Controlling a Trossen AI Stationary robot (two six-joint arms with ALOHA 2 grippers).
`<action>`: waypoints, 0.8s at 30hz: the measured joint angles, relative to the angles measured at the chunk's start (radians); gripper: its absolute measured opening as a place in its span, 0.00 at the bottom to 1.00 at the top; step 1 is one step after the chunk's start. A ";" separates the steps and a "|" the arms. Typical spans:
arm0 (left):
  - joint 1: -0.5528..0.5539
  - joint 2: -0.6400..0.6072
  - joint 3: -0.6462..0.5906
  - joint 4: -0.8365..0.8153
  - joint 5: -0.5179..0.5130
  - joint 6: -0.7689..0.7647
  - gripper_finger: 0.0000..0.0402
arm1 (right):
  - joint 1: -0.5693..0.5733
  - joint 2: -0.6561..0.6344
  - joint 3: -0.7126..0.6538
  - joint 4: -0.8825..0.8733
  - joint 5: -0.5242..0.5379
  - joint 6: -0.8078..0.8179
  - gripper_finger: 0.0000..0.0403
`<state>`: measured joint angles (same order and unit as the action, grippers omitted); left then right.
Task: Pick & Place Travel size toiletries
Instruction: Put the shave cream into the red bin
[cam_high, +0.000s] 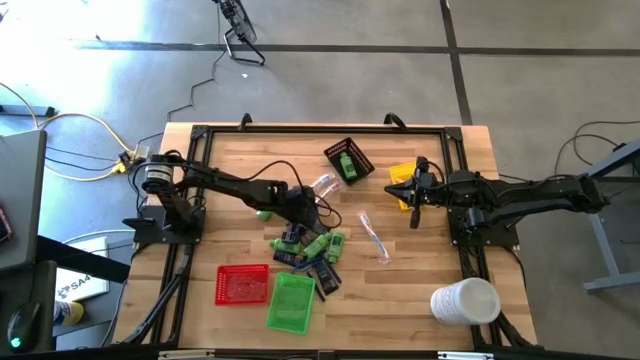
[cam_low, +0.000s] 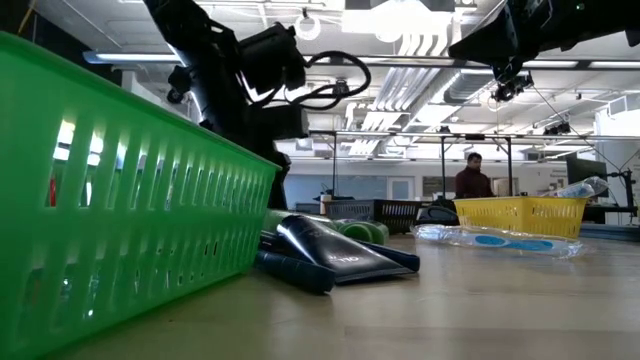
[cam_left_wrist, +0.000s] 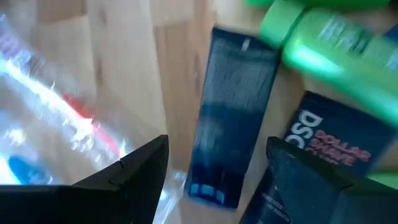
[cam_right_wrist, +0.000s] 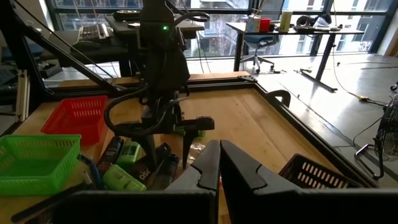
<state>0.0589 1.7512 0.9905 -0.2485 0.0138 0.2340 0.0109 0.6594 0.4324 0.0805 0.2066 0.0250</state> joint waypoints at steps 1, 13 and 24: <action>0.000 0.000 0.000 0.001 -0.003 0.000 0.66 | 0.000 0.000 0.000 -0.001 0.000 0.000 0.01; 0.000 0.001 0.000 -0.025 -0.012 -0.001 0.66 | 0.000 0.000 0.000 -0.003 0.000 0.000 0.01; 0.000 0.001 -0.001 -0.053 -0.061 -0.003 0.66 | 0.000 0.000 0.000 -0.003 0.000 0.004 0.01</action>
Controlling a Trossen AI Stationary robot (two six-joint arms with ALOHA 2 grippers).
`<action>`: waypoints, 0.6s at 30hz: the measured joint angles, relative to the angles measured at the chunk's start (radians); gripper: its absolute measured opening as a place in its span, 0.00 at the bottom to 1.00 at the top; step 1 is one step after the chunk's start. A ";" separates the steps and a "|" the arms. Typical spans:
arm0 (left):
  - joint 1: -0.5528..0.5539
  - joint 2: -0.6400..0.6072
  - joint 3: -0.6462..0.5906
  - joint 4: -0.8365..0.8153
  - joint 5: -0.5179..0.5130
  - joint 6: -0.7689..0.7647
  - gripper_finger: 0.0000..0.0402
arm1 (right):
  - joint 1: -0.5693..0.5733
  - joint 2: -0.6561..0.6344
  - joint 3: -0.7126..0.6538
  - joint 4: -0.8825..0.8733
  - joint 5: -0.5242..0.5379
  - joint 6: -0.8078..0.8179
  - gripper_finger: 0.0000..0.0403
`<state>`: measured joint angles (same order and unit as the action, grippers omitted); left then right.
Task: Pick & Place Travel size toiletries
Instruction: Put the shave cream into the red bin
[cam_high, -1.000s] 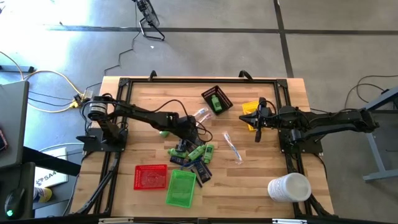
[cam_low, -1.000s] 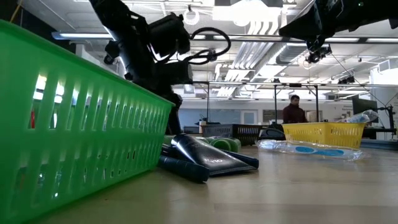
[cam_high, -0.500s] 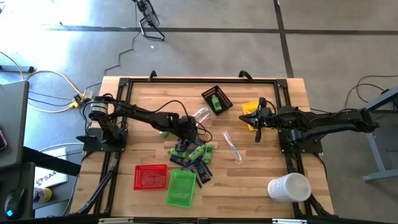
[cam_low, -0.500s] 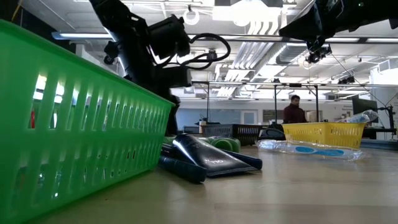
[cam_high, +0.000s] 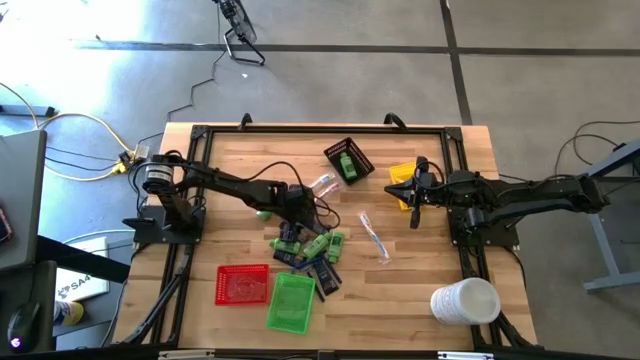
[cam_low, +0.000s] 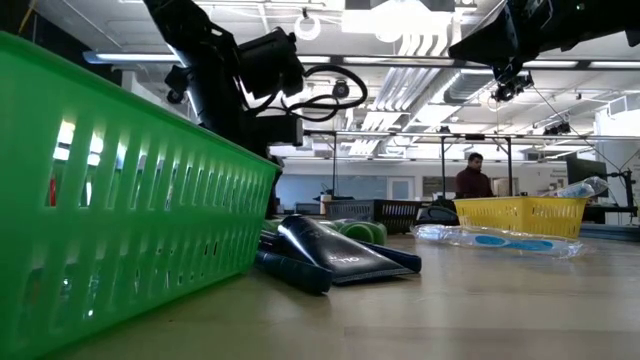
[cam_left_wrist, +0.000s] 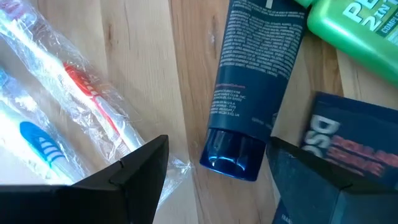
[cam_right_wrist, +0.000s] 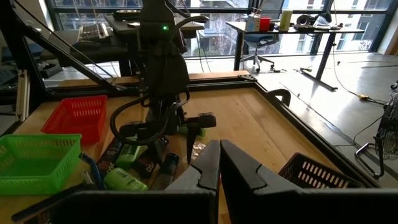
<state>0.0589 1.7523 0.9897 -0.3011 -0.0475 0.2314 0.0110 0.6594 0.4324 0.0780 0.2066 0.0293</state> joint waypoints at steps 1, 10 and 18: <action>0.000 0.000 0.000 0.002 0.000 0.000 0.66 | 0.000 0.000 0.000 0.000 0.000 0.000 0.01; 0.000 0.000 0.000 0.009 0.001 0.000 0.51 | 0.000 0.000 0.000 0.000 0.000 0.000 0.01; 0.000 0.000 0.000 0.010 0.004 -0.001 0.40 | 0.000 0.000 0.000 0.000 0.000 0.001 0.01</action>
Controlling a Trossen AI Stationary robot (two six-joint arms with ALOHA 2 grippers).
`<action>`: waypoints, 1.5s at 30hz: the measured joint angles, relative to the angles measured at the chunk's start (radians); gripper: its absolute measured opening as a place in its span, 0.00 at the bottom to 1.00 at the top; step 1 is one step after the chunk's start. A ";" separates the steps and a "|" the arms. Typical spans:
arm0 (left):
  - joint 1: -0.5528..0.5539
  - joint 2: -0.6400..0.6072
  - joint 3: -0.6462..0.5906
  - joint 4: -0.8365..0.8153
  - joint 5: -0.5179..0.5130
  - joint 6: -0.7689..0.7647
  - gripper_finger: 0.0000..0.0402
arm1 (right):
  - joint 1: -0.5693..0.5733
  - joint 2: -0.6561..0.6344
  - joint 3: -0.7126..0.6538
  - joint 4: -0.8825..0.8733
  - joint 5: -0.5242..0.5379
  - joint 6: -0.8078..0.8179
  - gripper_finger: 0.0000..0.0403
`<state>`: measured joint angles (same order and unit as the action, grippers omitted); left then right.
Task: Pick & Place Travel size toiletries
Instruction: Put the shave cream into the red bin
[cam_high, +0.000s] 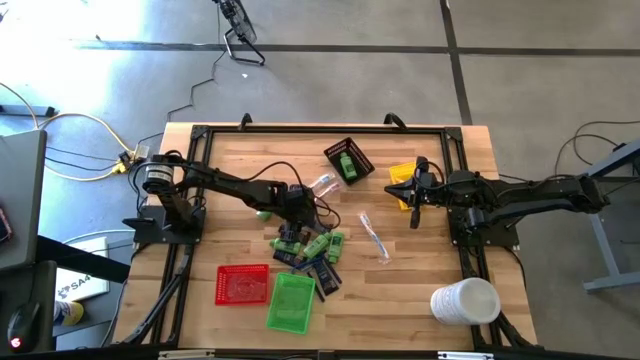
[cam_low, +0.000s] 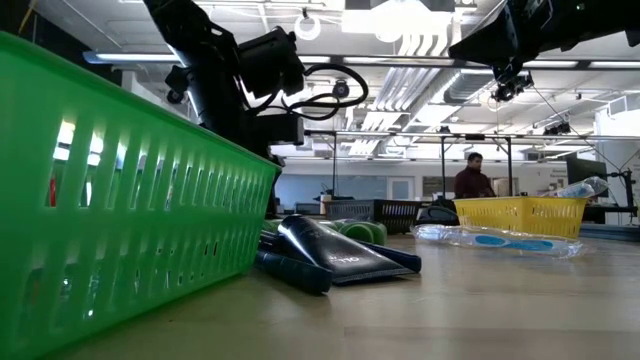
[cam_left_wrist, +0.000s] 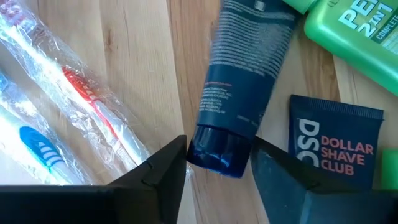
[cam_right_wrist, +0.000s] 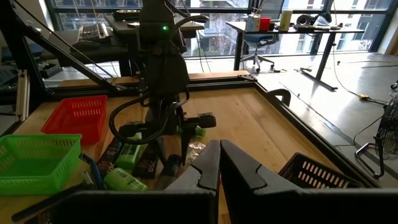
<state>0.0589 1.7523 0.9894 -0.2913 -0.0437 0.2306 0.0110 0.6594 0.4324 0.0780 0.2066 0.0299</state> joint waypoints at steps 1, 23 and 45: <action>0.000 0.000 0.000 0.000 0.000 0.000 0.39 | 0.000 0.000 0.000 0.000 0.000 0.000 0.01; 0.000 0.000 0.000 0.010 0.000 -0.002 0.35 | 0.000 0.000 0.000 0.000 0.000 0.000 0.01; 0.000 -0.080 0.021 -0.039 -0.001 -0.002 0.34 | 0.000 0.000 0.000 -0.006 0.000 0.000 0.01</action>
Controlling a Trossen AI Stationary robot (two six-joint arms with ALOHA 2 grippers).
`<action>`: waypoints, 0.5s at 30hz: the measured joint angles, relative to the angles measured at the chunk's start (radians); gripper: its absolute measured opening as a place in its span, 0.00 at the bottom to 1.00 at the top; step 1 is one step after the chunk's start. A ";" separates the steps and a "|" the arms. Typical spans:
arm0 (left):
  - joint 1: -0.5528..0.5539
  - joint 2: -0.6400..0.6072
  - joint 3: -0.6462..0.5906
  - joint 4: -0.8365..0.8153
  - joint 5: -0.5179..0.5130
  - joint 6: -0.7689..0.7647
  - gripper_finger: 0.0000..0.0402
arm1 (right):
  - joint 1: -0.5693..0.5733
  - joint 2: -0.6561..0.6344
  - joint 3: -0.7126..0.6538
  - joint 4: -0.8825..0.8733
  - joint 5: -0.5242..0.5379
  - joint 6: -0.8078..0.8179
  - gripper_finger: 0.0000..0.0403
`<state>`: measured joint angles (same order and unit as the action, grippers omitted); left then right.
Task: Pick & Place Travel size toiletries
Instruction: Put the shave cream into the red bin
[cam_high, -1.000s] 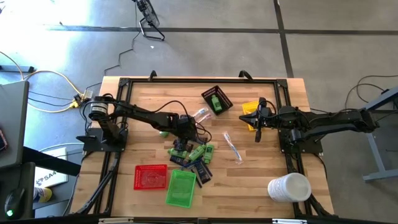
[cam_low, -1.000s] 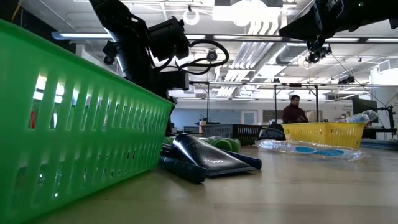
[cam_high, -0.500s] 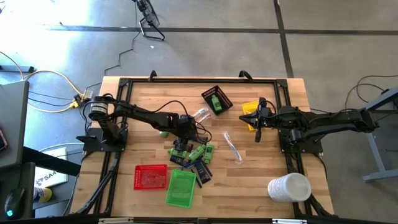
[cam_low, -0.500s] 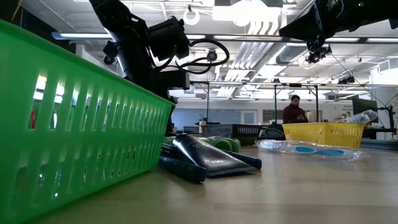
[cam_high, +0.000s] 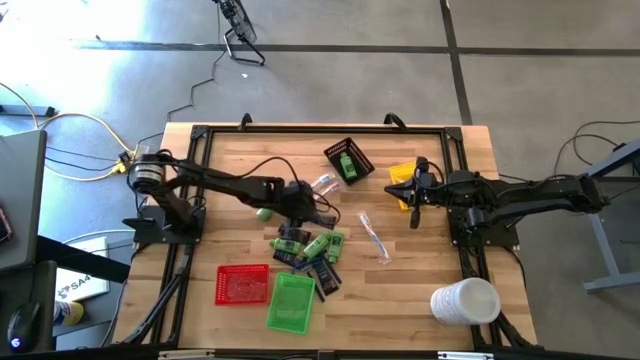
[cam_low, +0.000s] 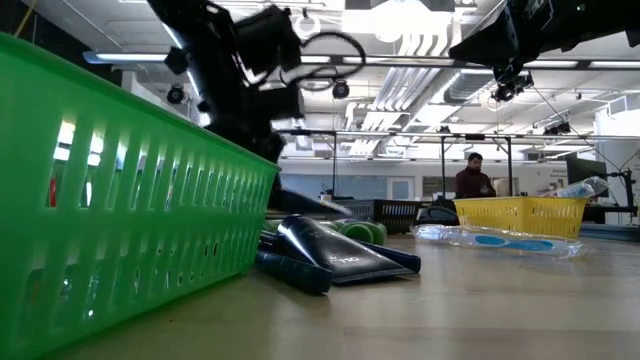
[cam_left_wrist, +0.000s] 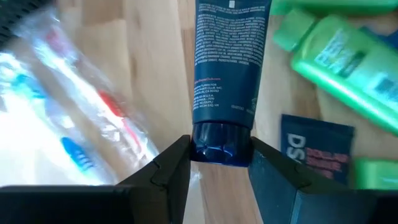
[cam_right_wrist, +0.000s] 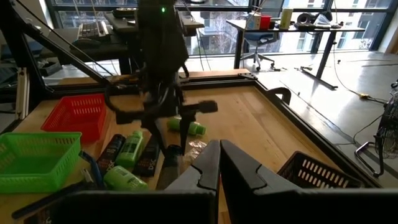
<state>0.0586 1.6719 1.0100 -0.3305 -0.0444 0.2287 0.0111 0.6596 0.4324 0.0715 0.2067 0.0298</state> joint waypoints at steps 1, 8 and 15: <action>0.000 -0.014 0.000 -0.003 0.000 0.000 0.34 | 0.000 0.000 0.000 0.000 0.000 0.000 0.01; 0.000 -0.155 -0.001 -0.145 0.009 -0.071 0.34 | 0.000 0.000 0.000 -0.012 0.000 0.000 0.01; -0.058 -0.314 0.000 -0.354 0.035 -0.215 0.34 | 0.000 0.000 0.000 -0.014 0.000 -0.002 0.01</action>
<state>0.0009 1.3578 1.0096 -0.6847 -0.0099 0.0141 0.0113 0.6599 0.4324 0.0580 0.2067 0.0280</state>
